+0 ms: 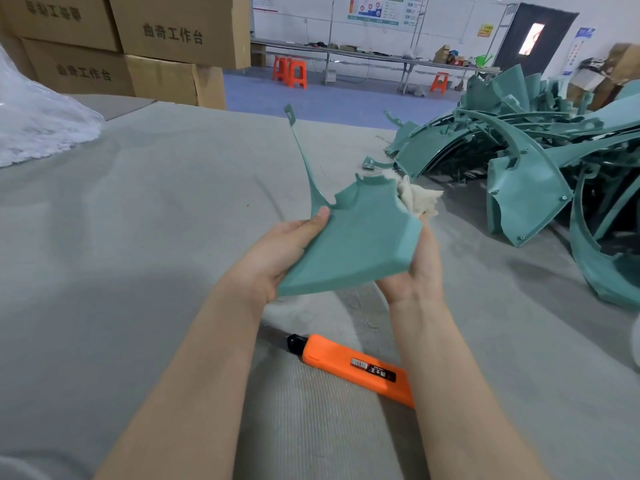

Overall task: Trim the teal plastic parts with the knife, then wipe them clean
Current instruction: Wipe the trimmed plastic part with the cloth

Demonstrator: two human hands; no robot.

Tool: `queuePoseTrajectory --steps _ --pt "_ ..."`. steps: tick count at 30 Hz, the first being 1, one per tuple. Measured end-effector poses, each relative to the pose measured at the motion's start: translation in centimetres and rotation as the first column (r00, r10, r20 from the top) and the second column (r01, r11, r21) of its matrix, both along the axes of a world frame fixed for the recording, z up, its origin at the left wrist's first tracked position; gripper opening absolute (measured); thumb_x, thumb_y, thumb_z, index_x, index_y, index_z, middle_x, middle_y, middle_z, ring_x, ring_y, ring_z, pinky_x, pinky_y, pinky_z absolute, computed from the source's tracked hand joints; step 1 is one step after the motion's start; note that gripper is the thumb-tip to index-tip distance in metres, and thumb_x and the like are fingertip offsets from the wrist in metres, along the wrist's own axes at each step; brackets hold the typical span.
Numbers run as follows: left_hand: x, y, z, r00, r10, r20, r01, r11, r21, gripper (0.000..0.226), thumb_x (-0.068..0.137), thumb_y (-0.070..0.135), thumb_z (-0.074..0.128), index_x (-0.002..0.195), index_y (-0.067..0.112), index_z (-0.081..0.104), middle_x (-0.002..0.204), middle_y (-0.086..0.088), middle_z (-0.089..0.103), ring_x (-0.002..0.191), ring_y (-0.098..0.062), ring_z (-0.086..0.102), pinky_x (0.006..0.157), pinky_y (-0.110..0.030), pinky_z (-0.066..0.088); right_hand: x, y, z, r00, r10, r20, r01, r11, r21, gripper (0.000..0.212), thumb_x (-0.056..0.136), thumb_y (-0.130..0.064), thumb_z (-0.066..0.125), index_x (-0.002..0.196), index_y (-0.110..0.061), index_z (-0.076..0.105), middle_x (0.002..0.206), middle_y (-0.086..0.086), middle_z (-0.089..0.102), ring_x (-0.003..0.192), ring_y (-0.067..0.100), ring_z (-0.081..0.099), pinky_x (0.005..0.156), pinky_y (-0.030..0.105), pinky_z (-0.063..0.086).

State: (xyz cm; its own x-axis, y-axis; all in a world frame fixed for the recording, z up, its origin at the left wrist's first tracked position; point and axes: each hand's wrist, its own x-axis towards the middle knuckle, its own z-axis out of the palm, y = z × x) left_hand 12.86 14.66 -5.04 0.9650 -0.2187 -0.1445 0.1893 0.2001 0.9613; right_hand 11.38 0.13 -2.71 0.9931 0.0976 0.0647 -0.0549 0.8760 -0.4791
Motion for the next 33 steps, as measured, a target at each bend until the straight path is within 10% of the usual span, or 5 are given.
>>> queuePoseTrajectory --steps 3,7,16,22,33 --pt "0.3 0.3 -0.4 0.999 0.035 -0.013 -0.035 0.999 0.010 0.035 0.087 0.044 0.062 0.073 0.016 0.077 0.075 -0.002 0.075 0.057 -0.011 0.069 0.047 -0.017 0.049 1.1 -1.0 -0.1 0.989 -0.073 -0.129 0.070 0.997 -0.029 0.016 0.080 -0.010 0.060 0.096 -0.007 0.064 0.085 0.008 0.056 0.084 0.017 0.048 0.117 0.030 0.019" --pt "0.7 0.8 -0.9 0.997 0.080 0.001 -0.080 0.997 0.018 0.036 0.089 0.045 0.059 0.077 0.016 0.077 0.077 -0.002 0.075 0.059 -0.013 0.070 0.048 -0.020 0.051 1.5 -2.1 -0.7 0.976 -0.146 -0.160 0.060 0.891 -0.450 0.039 0.100 -0.024 0.048 0.133 -0.006 0.056 0.120 0.009 0.064 0.107 0.023 0.060 0.099 0.035 0.045" --pt "0.9 0.4 -0.9 0.945 0.196 0.261 -0.303 0.823 0.480 0.052 0.097 0.053 0.041 0.104 0.008 0.066 0.104 -0.011 0.071 0.097 -0.026 0.067 0.092 -0.044 0.051 0.4 -1.5 -0.6 0.999 0.000 0.035 0.021 0.809 -0.587 0.051 0.096 0.001 0.044 0.061 -0.018 0.074 0.064 -0.001 0.067 0.054 0.008 0.061 0.053 0.018 0.052" --pt "0.4 0.1 0.0 0.935 0.183 0.303 -0.319 0.806 0.498 0.063 0.099 0.052 0.036 0.098 -0.005 0.064 0.095 -0.026 0.067 0.082 -0.034 0.066 0.079 -0.042 0.054 0.4 -0.6 0.1 0.994 0.075 0.076 -0.051 0.959 -0.279 0.021 0.094 0.002 0.043 0.084 -0.006 0.059 0.065 0.003 0.056 0.047 0.007 0.047 0.048 0.018 0.044" --pt "1.1 0.5 -0.5 0.830 0.272 0.487 -0.544 0.583 0.603 0.049 0.100 0.047 0.034 0.083 0.010 0.061 0.068 0.004 0.050 0.077 -0.024 0.049 0.062 -0.033 0.029 -0.1 -0.8 0.0 0.998 0.057 0.019 -0.033 0.781 -0.623 0.032 0.096 0.008 0.036 0.083 -0.006 0.061 0.064 0.003 0.061 0.054 0.011 0.055 0.050 0.020 0.049"
